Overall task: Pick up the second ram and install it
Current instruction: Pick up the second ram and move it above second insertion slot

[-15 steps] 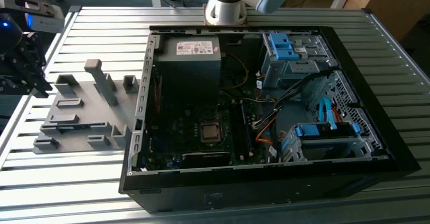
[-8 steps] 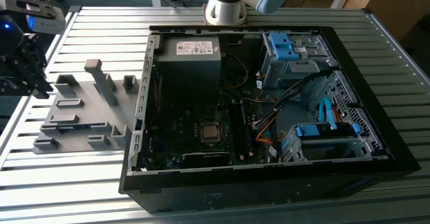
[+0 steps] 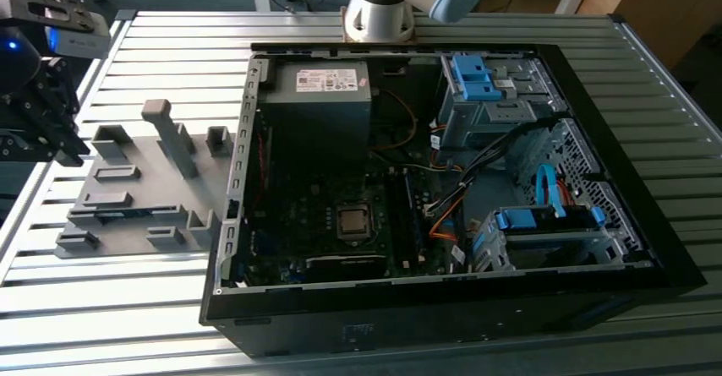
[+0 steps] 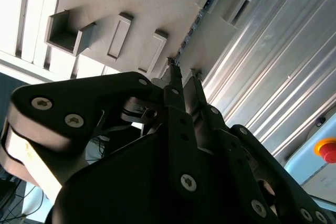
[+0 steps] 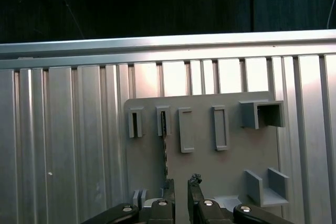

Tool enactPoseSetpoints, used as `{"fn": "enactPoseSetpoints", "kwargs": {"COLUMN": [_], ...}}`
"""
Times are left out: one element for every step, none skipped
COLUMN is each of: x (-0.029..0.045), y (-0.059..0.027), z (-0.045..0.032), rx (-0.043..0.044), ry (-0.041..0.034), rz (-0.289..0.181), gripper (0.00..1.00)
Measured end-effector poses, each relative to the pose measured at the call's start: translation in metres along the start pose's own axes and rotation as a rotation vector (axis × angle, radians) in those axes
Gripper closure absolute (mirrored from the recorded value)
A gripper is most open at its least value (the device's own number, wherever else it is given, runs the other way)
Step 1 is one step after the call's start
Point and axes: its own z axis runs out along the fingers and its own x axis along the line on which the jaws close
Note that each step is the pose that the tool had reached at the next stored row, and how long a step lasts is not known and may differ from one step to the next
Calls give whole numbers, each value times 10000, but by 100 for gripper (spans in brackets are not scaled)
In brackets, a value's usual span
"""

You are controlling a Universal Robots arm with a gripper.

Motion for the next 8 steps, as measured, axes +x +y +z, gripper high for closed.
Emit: {"fn": "enactPoseSetpoints", "kwargs": {"x": [0,0,0,0,1,1,1,1], "y": [0,0,0,0,0,-1,-1,-1], "z": [2,5,7,9,14,24,26,28], "rx": [1,1,1,0,0,0,1,1], "ry": [0,0,0,0,0,5,6,8], "rz": [-1,-1,-1,-1,-1,-1,-1,-1], "gripper": [75,75,75,75,75,75,75,75]}}
